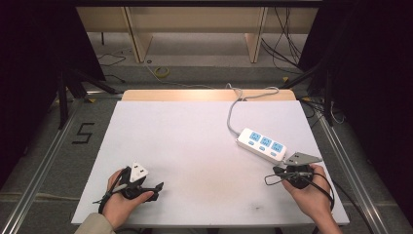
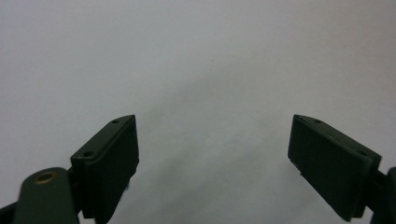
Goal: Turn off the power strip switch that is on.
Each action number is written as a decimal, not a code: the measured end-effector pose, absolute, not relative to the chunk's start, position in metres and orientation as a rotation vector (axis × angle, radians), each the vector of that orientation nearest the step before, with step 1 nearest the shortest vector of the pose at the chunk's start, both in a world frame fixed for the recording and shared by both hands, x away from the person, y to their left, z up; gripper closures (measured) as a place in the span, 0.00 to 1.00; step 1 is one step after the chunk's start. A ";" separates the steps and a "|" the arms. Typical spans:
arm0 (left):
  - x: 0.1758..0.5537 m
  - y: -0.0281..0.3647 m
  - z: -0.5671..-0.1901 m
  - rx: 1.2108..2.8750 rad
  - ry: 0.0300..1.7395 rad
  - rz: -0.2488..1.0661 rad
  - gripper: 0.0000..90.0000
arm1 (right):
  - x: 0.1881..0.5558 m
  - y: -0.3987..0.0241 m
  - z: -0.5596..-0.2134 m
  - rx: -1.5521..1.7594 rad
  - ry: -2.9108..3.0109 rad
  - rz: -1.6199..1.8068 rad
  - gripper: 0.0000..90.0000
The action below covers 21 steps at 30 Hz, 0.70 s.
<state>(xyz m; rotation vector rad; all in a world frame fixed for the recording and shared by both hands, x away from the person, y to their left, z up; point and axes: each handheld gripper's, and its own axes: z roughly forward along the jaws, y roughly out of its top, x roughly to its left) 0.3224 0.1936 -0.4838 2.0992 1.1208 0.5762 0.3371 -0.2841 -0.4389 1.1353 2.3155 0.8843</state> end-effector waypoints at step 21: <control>0.322 0.194 -0.483 2.100 1.122 0.579 0.18 | 0.344 -0.283 -0.436 1.172 2.327 0.856 1.00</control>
